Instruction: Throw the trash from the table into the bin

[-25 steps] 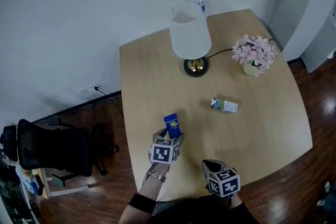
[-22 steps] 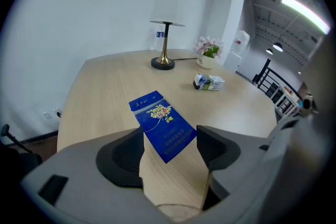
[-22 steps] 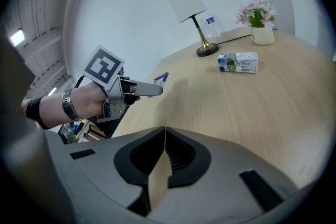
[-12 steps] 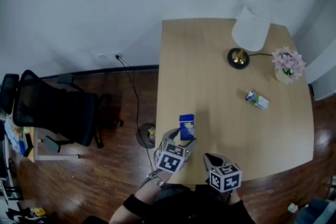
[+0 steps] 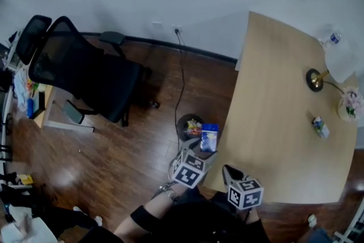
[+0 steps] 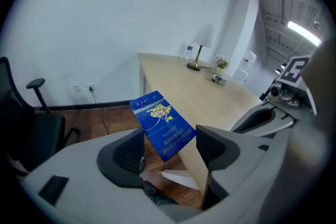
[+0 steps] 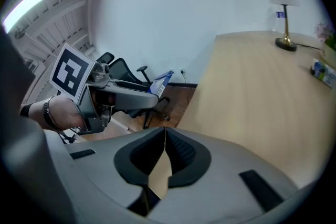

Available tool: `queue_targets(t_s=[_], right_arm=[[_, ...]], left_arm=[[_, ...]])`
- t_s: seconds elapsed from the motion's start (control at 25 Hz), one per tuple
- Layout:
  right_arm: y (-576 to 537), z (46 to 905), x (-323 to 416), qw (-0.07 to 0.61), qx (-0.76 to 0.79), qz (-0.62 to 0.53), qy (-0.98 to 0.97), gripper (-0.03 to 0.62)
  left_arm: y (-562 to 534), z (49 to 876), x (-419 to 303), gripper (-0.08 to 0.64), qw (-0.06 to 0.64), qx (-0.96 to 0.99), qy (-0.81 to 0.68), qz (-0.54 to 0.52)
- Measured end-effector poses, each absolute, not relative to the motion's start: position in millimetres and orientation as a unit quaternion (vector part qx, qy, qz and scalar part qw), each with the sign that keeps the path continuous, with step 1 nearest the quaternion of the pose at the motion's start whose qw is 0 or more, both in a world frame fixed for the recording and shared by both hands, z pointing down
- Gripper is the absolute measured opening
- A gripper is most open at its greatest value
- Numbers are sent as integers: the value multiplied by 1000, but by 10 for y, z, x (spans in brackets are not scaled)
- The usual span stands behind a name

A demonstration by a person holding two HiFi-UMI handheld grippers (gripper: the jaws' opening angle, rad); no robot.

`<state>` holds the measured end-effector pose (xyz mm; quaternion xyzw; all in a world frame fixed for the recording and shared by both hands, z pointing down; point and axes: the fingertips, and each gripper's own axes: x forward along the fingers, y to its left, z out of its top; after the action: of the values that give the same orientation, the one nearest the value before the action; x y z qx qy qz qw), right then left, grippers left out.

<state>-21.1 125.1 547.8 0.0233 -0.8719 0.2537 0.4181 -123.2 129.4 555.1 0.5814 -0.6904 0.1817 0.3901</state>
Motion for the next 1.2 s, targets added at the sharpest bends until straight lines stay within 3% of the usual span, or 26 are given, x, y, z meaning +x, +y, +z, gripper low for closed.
queue_targets(t_s=[0.44,1.2], right_arm=[[2216,5848,-1337,455,-39,217,-863,5],[2510,7188,-1739,490,33,316,-812,5]], left_arm=[[2606,6198,-2224,318,444,508,-720,163],[2402,9608,-2558,318,539,548,-572,285]])
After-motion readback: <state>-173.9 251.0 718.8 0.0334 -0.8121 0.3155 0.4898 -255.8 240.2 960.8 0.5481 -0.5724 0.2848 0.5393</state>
